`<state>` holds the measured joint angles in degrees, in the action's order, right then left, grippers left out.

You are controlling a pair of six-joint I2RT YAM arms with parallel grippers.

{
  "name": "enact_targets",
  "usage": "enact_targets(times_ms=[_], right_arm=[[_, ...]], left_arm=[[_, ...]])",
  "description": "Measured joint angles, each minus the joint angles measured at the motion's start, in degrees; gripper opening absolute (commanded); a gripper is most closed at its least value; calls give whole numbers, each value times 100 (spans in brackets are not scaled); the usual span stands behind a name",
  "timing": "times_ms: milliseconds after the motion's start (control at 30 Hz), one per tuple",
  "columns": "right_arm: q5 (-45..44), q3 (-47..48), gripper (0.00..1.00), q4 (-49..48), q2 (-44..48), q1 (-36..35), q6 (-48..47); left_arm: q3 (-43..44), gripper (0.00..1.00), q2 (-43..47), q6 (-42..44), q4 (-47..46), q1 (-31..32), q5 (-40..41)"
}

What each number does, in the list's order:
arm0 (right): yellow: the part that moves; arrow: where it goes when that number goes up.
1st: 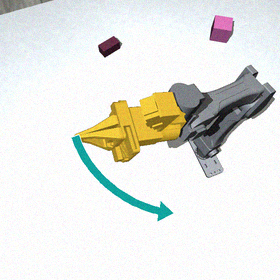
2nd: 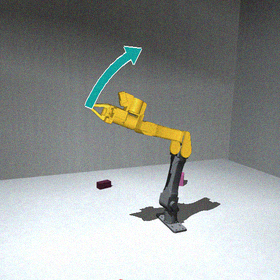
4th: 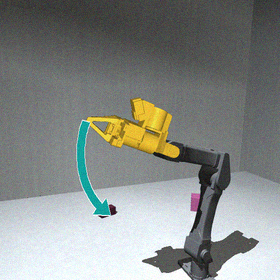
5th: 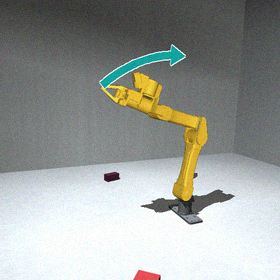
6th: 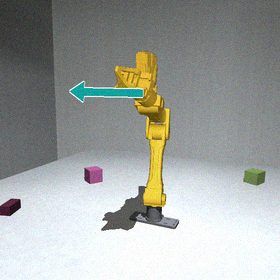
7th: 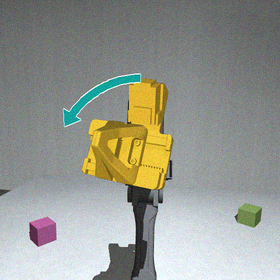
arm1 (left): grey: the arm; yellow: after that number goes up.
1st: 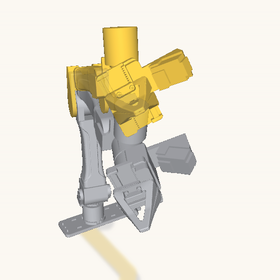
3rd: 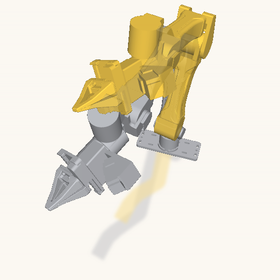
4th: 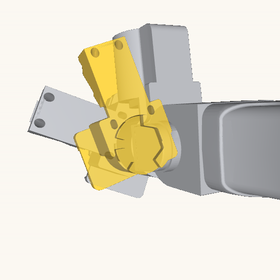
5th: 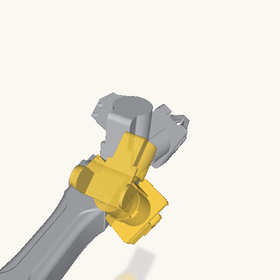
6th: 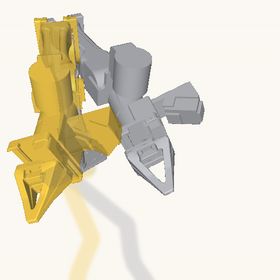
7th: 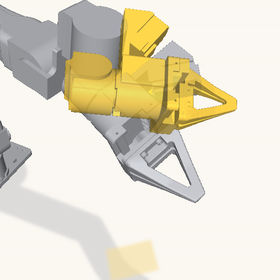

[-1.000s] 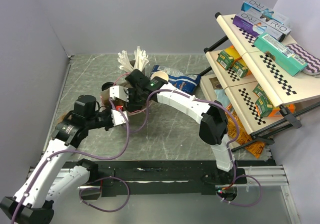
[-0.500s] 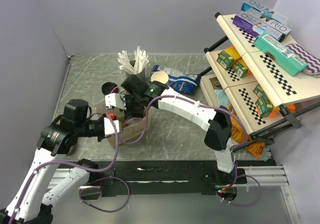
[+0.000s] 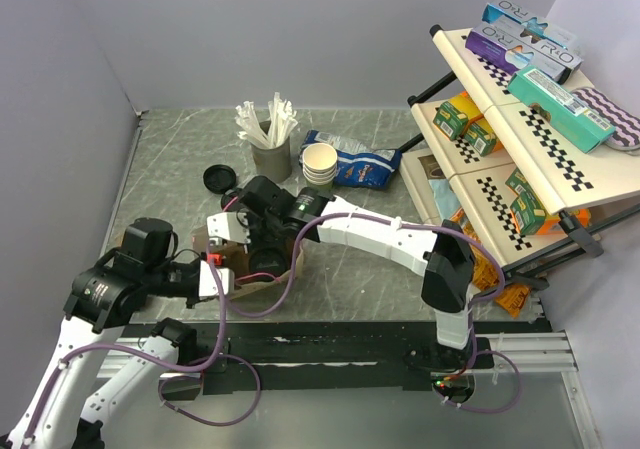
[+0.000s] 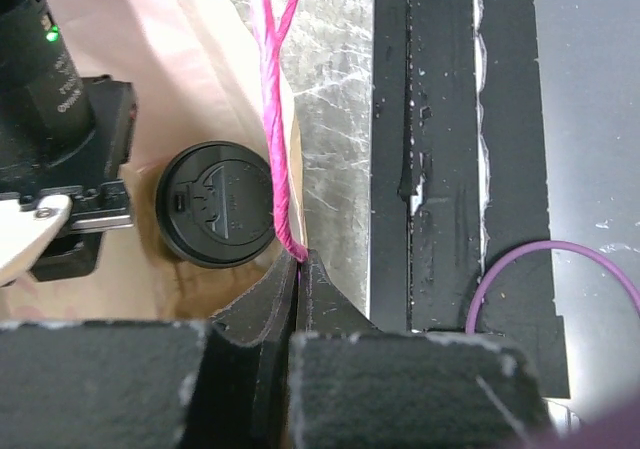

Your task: Pack the takeout coffee

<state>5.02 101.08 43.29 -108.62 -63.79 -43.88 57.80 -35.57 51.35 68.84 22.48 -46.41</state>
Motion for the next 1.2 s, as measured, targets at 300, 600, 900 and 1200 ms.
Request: enact_targets(times_ms=[300,600,900,1200], right_arm=[[-675,-214,0,-745,83,-20,-310],[-1014,-214,0,-1036,83,-17,-435],[-1388,-214,0,-1440,81,-7,-374],[-680,-201,0,-1029,68,83,-179]], left_arm=[[-70,1,22,-7,0,-2,-11],[-72,1,20,2,0,-13,55],[-81,1,-4,-2,-98,-39,125],[-83,1,-17,-151,-273,-44,129]])
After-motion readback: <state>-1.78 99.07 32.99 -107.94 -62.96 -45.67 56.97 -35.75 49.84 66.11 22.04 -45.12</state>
